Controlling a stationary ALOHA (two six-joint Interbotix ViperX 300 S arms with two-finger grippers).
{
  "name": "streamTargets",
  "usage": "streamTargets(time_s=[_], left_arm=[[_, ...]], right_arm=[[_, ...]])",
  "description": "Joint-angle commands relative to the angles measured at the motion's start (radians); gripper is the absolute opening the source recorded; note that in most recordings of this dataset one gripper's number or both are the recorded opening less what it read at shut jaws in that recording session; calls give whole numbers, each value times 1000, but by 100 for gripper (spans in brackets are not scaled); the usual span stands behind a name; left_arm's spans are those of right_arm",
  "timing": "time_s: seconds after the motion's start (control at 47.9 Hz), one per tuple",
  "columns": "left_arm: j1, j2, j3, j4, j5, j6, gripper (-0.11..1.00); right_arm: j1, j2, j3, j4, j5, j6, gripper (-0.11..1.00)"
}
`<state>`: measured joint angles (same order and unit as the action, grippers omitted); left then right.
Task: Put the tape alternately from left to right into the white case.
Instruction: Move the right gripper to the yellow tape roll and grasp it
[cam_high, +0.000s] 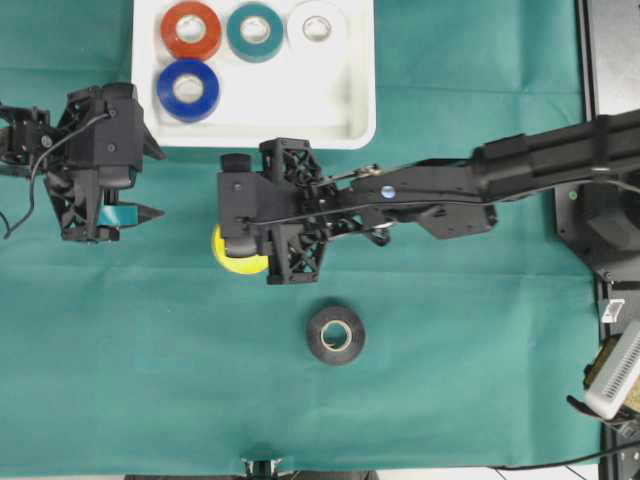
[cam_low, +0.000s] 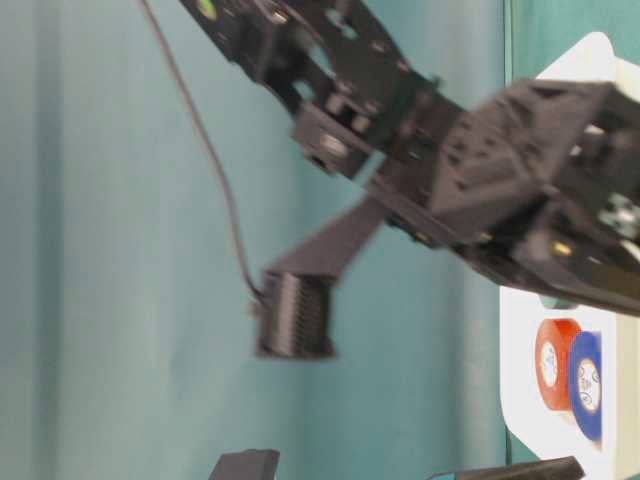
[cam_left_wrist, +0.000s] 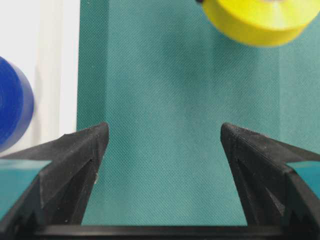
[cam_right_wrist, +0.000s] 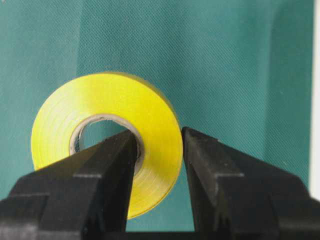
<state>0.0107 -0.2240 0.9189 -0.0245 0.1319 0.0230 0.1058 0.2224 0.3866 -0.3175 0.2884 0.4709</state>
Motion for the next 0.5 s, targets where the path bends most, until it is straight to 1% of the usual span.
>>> streamTargets(time_s=[0.0, 0.292, 0.48], left_arm=[[0, -12, -9, 0, -8, 0, 100], [-2, -11, -12, 0, -8, -2, 100], [-2, -12, -14, 0, -8, -2, 100]], right_arm=[[3, -60, 3, -5, -3, 0, 2], [-5, -69, 23, -5, -3, 2, 2], [-37, -89, 55, -5, -3, 0, 2]])
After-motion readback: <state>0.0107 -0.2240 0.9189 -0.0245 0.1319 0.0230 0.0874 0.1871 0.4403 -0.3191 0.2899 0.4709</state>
